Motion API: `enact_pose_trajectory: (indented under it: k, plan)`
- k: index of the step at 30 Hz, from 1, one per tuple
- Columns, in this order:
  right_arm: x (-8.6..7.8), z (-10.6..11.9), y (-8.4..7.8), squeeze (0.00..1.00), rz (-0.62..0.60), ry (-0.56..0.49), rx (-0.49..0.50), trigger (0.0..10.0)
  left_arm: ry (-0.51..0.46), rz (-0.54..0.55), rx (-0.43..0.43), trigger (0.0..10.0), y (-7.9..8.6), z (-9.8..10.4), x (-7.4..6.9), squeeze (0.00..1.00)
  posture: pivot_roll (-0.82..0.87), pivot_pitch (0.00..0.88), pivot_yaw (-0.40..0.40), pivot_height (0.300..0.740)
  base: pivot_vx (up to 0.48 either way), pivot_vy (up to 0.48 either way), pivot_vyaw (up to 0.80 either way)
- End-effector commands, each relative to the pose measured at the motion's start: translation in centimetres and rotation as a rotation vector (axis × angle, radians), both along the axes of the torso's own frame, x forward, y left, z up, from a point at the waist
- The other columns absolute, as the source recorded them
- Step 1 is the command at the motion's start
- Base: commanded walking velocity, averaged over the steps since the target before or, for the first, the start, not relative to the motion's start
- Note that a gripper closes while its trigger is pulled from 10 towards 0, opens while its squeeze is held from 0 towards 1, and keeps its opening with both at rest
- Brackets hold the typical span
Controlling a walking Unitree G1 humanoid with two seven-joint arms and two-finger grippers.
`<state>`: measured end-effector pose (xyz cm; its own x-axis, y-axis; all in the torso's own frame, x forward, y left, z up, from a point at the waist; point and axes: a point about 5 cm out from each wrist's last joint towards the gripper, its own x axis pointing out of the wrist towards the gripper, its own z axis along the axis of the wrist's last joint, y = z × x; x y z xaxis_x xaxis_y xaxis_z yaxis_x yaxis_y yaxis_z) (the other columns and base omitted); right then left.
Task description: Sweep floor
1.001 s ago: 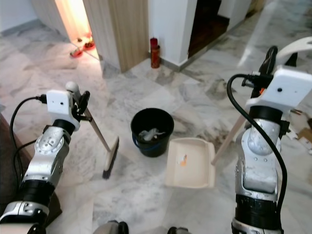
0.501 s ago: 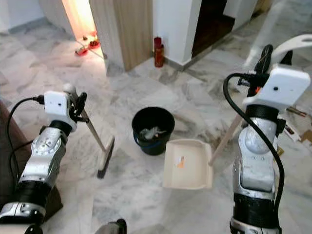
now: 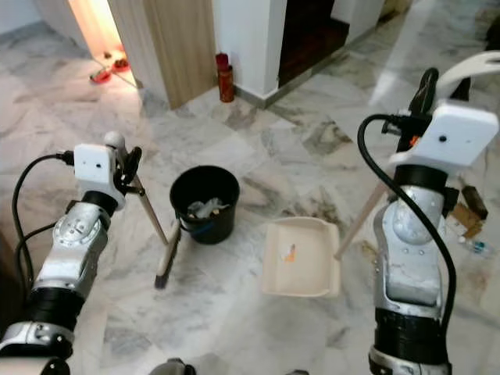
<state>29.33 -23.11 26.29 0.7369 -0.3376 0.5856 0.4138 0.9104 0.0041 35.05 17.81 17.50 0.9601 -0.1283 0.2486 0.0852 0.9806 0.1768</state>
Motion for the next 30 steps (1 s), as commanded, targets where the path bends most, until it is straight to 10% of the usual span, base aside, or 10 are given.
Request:
enact_pose_trajectory:
  k: [1, 23, 30]
  plan:
    - [-0.5, 1.3, 0.0, 0.0, -0.004, -0.057, -0.028, 10.0, -0.047, -0.01, -0.013, 10.0, 0.1, 1.1, -0.1, 0.0, 0.1, 0.122, -0.011, 0.74, 0.0, -0.48, 0.0]
    - [-0.3, 0.6, -0.2, 0.0, -0.005, -0.029, -0.016, 10.0, -0.036, -0.008, -0.019, 10.0, -0.1, 0.8, -0.1, 0.0, 0.1, 0.132, -0.015, 0.74, 0.0, -0.456, 0.0]
    - [0.4, -4.9, -1.6, 0.0, -0.009, 0.148, 0.078, 10.0, 0.01, -0.017, -0.038, 10.0, -0.4, -0.5, 0.3, 0.0, 0.09, 0.131, -0.018, 0.74, 0.0, -0.042, 0.0]
